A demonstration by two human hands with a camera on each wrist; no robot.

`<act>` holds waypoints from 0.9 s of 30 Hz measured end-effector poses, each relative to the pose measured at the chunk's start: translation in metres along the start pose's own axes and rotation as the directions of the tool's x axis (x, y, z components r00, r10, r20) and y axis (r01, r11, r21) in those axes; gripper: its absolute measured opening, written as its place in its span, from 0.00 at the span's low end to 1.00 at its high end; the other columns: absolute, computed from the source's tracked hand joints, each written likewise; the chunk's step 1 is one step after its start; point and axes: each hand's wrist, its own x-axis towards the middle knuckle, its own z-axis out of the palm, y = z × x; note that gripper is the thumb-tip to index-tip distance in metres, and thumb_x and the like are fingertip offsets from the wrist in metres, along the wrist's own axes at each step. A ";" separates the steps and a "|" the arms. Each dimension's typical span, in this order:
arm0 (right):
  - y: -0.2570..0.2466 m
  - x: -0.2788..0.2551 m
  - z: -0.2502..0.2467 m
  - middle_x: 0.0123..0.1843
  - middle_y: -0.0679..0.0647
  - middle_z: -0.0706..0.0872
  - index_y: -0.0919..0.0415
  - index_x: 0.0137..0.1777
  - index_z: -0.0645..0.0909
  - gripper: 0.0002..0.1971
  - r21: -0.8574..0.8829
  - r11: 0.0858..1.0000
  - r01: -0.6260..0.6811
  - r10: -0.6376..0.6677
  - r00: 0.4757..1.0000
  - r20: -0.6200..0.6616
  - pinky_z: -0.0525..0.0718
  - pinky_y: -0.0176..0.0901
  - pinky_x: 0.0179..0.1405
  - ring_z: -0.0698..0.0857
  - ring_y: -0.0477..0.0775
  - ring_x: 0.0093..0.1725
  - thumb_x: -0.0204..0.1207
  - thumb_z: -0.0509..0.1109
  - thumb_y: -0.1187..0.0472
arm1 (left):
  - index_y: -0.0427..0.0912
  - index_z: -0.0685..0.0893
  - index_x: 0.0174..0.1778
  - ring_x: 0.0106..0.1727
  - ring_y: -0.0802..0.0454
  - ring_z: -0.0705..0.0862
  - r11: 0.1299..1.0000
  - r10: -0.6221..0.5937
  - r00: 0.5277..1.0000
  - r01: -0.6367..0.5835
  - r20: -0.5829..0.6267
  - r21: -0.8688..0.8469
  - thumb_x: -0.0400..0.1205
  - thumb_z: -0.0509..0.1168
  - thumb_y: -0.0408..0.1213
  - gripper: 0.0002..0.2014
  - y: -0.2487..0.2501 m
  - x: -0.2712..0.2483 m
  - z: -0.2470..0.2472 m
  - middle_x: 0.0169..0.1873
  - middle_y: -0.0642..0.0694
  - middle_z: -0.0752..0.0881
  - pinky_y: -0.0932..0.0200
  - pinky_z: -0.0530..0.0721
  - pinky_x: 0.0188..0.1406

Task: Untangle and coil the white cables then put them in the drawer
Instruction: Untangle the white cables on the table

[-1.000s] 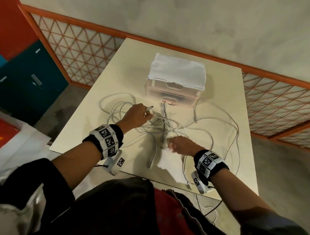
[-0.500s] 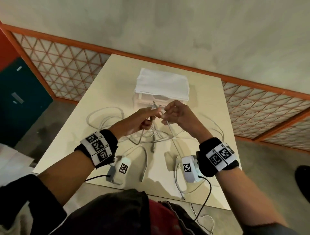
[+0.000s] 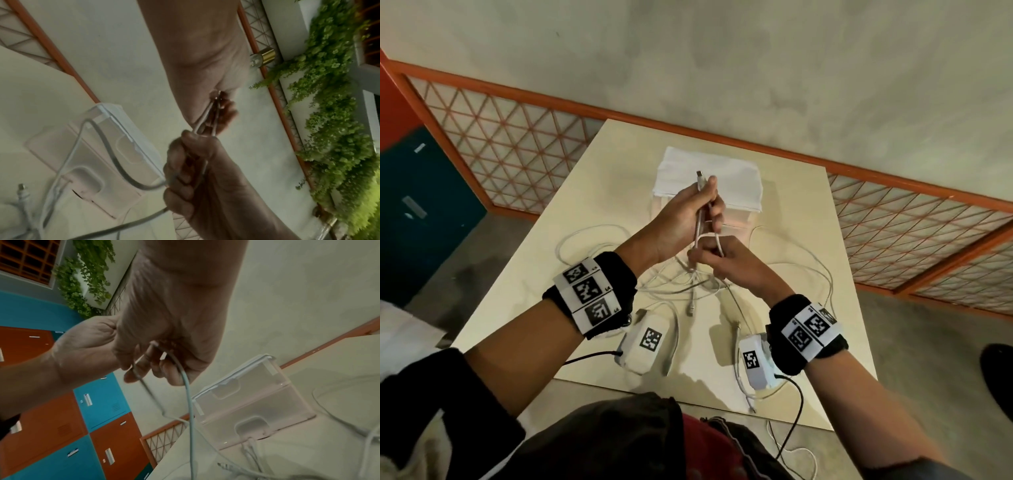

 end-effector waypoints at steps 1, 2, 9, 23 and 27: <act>0.002 0.000 -0.002 0.36 0.56 0.78 0.58 0.33 0.80 0.12 -0.045 0.999 0.002 -0.003 1.000 -0.016 0.71 0.43 0.34 0.71 0.54 0.35 0.79 0.69 0.61 | 0.44 0.68 0.34 0.20 0.59 0.70 1.000 0.003 1.000 -0.003 0.001 -0.021 0.89 0.48 0.42 0.17 0.002 -0.001 0.000 0.21 0.55 0.71 0.66 0.73 0.25; 0.005 0.000 -0.005 0.38 0.57 0.75 0.62 0.34 0.78 0.12 -0.090 0.996 0.002 -0.004 1.000 -0.028 0.74 0.47 0.39 0.73 0.54 0.37 0.78 0.70 0.61 | 0.45 0.67 0.33 0.18 0.61 0.65 0.999 0.013 1.000 -0.013 -0.007 -0.037 0.89 0.48 0.43 0.17 0.003 -0.002 -0.003 0.19 0.56 0.68 0.67 0.69 0.22; 0.034 -0.004 -0.034 0.45 0.44 0.74 0.52 0.33 0.85 0.10 -0.333 0.943 0.018 -0.036 0.998 -0.047 0.71 0.37 0.62 0.77 0.51 0.54 0.74 0.75 0.50 | 0.46 0.62 0.28 0.13 0.62 0.59 0.985 0.127 0.984 -0.110 -0.127 0.134 0.85 0.59 0.39 0.19 0.015 -0.012 -0.018 0.13 0.57 0.63 0.69 0.58 0.14; 0.012 -0.016 -0.081 0.27 0.54 0.77 0.66 0.37 0.81 0.13 -0.306 0.952 -0.001 -0.015 0.999 -0.050 0.75 0.33 0.28 0.75 0.48 0.20 0.75 0.74 0.57 | 0.33 0.83 0.45 0.24 0.59 0.76 0.218 0.078 0.996 -0.061 0.045 0.974 0.80 0.67 0.47 0.17 0.011 -0.019 -0.043 0.20 0.50 0.73 0.62 0.68 0.27; 0.035 -0.023 -0.101 0.29 0.56 0.81 0.62 0.32 0.79 0.21 -0.327 0.940 -0.094 0.060 0.992 -0.113 0.77 0.44 0.43 0.82 0.50 0.29 0.80 0.65 0.47 | 0.34 0.82 0.48 0.35 0.42 0.79 0.172 0.216 0.973 0.042 -0.079 0.984 0.80 0.66 0.50 0.19 0.008 -0.019 -0.074 0.28 0.45 0.78 0.50 0.75 0.37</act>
